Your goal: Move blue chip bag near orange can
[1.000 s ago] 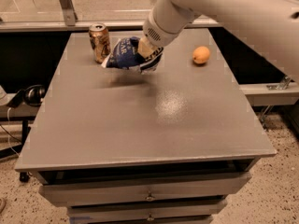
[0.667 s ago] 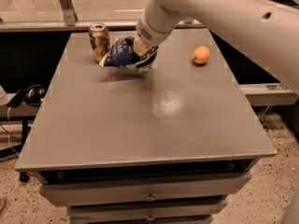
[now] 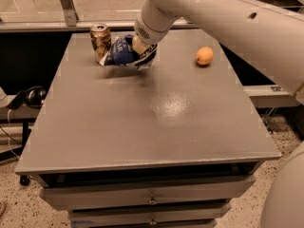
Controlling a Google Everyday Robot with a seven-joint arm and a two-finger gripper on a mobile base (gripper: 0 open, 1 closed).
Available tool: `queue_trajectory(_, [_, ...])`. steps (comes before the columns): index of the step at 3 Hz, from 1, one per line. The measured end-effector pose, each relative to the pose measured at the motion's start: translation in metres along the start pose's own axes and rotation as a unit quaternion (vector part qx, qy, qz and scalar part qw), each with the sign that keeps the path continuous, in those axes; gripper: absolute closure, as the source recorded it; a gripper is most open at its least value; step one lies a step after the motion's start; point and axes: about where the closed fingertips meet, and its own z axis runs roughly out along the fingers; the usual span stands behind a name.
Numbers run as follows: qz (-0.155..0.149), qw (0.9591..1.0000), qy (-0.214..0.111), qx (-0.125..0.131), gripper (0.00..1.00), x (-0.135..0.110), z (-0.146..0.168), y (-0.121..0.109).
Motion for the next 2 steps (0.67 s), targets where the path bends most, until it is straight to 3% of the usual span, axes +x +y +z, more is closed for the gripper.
queue_trajectory(2, [-0.008,0.9999,-0.009,0.001,0.12,0.0039,0.0011,0.0005])
